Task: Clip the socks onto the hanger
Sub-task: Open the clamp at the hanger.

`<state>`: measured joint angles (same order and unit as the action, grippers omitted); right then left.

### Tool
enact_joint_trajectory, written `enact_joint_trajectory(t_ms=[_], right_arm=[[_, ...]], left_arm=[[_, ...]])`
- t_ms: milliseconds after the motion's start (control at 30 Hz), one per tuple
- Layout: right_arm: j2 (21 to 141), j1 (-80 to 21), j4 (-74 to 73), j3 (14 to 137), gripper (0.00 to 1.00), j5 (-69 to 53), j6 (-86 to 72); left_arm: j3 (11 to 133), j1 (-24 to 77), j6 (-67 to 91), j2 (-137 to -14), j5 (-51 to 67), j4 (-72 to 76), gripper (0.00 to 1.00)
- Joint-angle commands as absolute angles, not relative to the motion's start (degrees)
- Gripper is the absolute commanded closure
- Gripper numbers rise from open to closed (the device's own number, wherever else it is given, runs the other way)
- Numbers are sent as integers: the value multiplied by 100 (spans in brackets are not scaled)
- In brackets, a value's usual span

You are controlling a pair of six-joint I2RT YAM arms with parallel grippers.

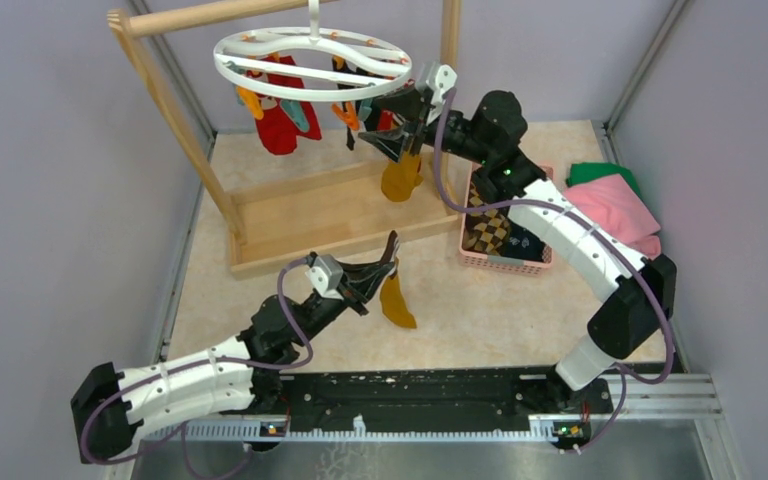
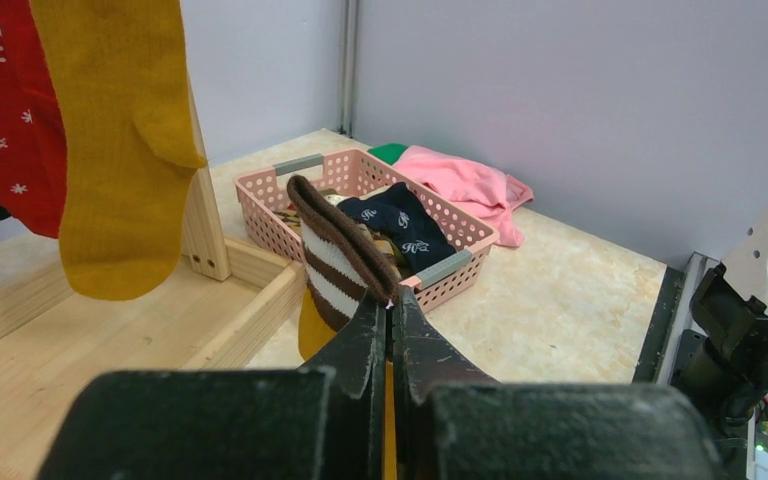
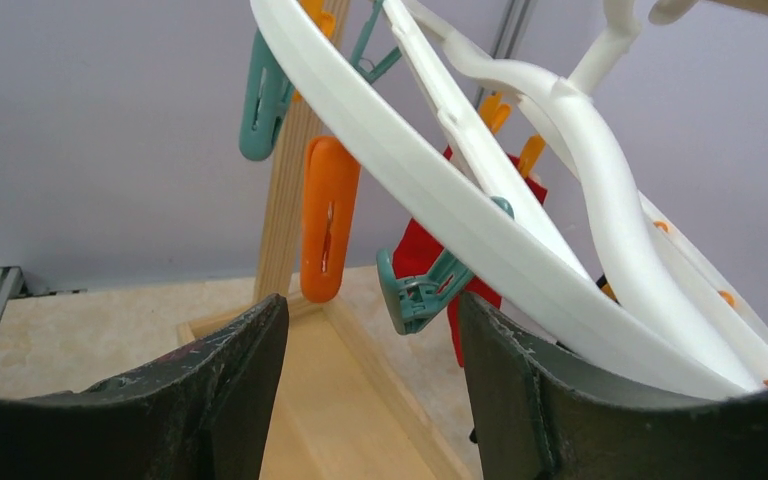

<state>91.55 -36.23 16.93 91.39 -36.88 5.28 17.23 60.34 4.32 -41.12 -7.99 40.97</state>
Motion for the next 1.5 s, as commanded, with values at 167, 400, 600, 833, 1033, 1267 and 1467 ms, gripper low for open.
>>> enact_joint_trajectory(t_ms=[167,400,600,833,1033,1267,1467], right_arm=[[8912,-3743,2590,8664,37,-2982,167],[8807,-3738,3010,8411,36,-2948,94],[8860,-3742,3608,8263,35,-3106,-159],[8902,-3741,4296,8063,35,-3076,-305],[9052,-3741,4700,8067,35,-3095,-588],[9193,-3742,4880,8120,37,-3003,-771],[9261,-3736,4935,8157,41,-2955,-841]], left_arm=[[1635,6003,409,-3844,-813,4150,100],[1633,6003,430,-3831,-808,4147,100],[1648,5995,438,-3815,-800,4141,100],[1670,5999,449,-3815,-804,4114,100],[1696,5994,448,-3823,-800,4100,100],[1696,5990,453,-3823,-822,4087,100],[1701,5994,453,-3814,-834,4078,100]])
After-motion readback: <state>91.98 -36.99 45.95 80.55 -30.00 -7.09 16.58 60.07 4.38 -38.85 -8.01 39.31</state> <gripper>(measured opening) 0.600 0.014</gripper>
